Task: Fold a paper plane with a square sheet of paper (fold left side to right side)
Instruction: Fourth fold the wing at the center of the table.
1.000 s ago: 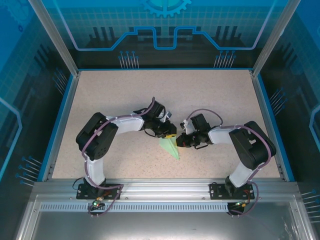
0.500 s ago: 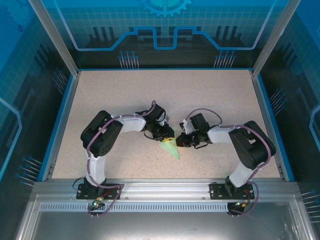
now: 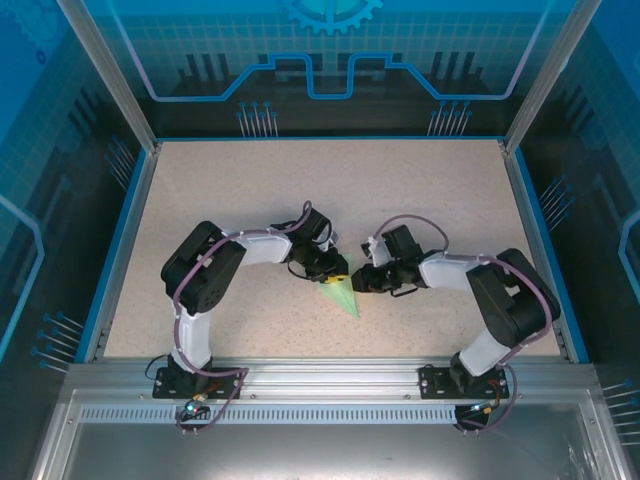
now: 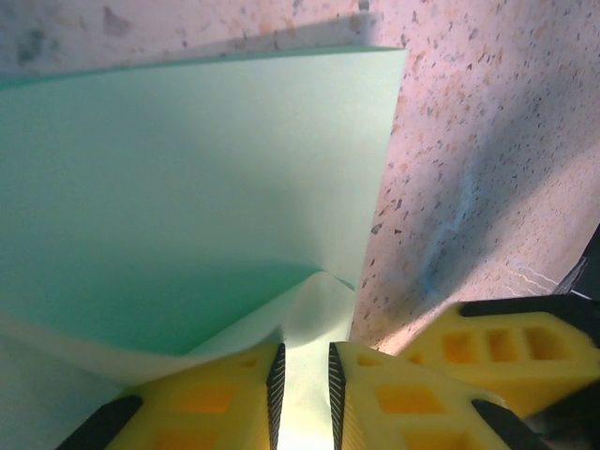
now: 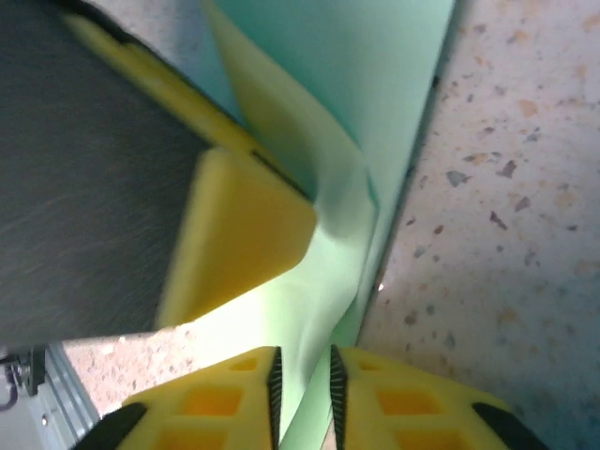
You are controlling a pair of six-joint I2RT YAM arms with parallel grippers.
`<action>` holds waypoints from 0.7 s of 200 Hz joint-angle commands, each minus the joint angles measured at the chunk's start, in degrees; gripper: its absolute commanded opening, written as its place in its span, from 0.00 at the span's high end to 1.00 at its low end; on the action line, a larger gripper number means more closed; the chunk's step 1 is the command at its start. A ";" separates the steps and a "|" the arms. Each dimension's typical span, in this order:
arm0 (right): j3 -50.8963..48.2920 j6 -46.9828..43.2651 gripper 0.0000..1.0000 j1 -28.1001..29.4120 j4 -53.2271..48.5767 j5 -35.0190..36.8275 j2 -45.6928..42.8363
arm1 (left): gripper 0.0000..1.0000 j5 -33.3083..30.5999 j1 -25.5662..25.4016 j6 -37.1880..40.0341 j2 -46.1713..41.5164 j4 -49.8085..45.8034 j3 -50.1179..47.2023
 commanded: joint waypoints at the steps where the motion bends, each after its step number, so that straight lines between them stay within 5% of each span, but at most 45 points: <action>1: -1.01 -1.57 0.68 -0.77 -5.04 -1.14 -5.95 | 0.77 -3.31 -0.04 0.90 1.53 -2.66 -2.29; 53: -5.27 5.88 0.71 4.01 2.27 -9.48 -8.10 | 0.77 -3.32 -0.05 0.81 1.27 -2.30 -2.64; 140: -3.19 5.78 0.73 6.97 1.65 -6.17 0.90 | 0.77 -3.09 -0.12 1.07 0.74 -2.08 -2.81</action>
